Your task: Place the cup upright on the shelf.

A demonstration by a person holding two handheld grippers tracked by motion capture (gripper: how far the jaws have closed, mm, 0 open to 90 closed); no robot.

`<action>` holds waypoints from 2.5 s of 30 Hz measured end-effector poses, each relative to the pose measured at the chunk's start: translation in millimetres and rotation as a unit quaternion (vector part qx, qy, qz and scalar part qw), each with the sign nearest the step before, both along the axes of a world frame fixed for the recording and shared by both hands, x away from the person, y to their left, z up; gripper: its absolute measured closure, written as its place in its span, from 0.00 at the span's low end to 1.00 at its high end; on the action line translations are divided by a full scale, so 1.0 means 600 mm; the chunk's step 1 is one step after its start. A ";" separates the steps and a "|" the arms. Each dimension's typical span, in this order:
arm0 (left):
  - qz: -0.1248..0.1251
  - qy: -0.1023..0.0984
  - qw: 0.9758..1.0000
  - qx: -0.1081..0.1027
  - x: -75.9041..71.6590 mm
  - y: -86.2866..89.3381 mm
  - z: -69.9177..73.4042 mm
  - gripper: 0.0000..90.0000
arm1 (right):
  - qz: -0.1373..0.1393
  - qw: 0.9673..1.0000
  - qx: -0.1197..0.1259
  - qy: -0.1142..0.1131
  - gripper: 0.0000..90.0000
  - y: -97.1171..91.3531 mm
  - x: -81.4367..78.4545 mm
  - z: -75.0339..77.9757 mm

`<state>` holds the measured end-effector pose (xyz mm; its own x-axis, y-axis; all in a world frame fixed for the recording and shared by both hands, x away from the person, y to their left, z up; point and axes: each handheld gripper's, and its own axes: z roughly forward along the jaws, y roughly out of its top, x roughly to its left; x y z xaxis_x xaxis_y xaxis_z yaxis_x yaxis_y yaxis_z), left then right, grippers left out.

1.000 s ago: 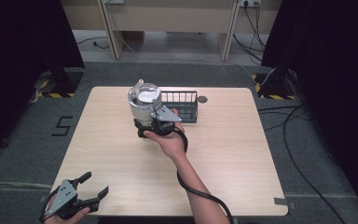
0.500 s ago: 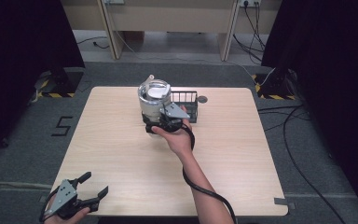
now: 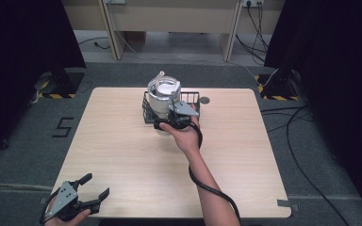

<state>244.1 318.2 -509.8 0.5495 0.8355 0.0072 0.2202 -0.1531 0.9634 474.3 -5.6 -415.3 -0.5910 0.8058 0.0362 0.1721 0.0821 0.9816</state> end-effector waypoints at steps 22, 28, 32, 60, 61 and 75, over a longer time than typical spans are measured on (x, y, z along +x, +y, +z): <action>0.002 0.000 1.000 -0.003 0.000 0.002 0.000 0.16 | -0.025 1.000 0.008 0.001 0.11 -0.031 0.024 0.007; 0.001 0.000 1.000 -0.003 0.000 0.002 0.000 0.16 | -0.032 0.999 0.008 0.000 0.11 -0.035 0.029 0.013; 0.002 0.000 1.000 -0.004 0.000 0.002 0.000 0.16 | -0.035 0.999 0.009 -0.001 0.11 -0.039 0.033 0.015; 0.004 0.001 1.000 -0.005 0.001 0.003 0.000 0.16 | -0.064 0.998 0.003 -0.002 0.11 -0.055 0.063 0.039; 0.003 0.001 1.000 -0.005 0.001 0.003 0.000 0.16 | -0.067 0.998 0.005 -0.001 0.11 -0.054 0.066 0.041; 0.004 0.001 1.000 -0.005 0.001 0.004 0.000 0.16 | -0.079 0.997 0.006 -0.003 0.11 -0.056 0.086 0.052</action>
